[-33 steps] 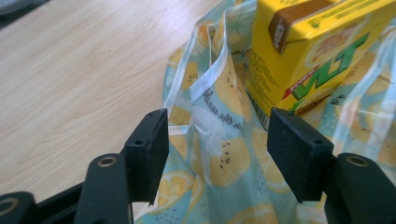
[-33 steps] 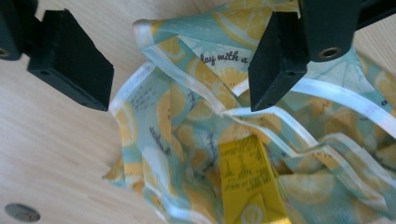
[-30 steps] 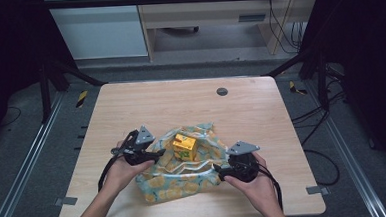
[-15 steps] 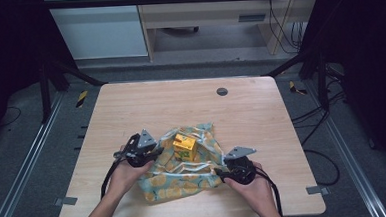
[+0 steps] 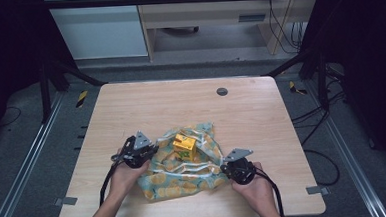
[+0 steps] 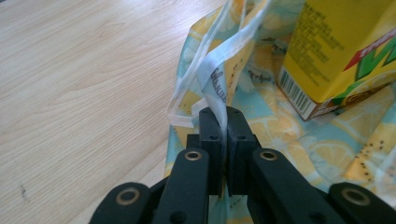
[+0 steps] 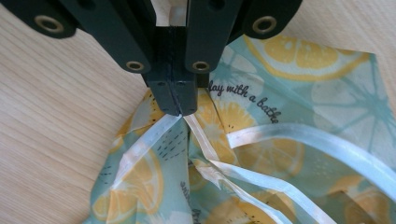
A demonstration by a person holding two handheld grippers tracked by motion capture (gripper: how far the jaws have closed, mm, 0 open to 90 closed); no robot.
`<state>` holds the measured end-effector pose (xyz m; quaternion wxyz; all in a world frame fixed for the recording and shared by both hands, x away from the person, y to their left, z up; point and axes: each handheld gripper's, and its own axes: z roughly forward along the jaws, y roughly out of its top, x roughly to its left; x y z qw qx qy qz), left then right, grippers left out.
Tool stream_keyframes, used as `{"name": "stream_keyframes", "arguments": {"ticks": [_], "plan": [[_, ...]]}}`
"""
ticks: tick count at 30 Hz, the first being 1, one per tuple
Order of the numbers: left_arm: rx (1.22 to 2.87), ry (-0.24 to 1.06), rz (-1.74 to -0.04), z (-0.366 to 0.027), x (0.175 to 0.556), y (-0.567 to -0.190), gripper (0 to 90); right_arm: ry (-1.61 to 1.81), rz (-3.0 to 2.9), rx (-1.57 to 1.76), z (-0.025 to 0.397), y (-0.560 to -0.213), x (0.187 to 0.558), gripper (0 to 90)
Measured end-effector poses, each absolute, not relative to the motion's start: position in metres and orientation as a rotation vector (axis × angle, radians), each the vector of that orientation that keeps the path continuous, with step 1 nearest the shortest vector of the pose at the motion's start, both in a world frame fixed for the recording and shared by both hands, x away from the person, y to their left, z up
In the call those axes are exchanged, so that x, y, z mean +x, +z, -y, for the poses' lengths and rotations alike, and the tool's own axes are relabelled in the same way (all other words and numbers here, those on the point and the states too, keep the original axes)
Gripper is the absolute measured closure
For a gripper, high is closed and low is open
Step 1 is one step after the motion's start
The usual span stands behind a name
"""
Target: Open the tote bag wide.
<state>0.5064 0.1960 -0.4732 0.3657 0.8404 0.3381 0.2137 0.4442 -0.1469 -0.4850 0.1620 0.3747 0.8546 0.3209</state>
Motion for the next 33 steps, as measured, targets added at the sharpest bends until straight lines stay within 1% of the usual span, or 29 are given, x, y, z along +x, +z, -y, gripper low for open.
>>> {"name": "stream_keyframes", "arguments": {"ticks": [6, 24, 33], "plan": [[2.162, 0.544, -0.911, -0.203, 0.512, -0.479, 88.6, 0.881, -2.431, 1.091, 0.154, -0.487, 0.448, 90.0], [2.143, 0.566, -0.947, -0.207, 0.515, -0.485, 89.7, 0.864, -2.396, 1.129, 0.163, -0.492, 0.458, 90.0], [2.140, 0.568, -0.957, -0.210, 0.515, -0.486, 89.7, 0.847, -2.394, 1.112, 0.164, -0.493, 0.456, 90.0]]}}
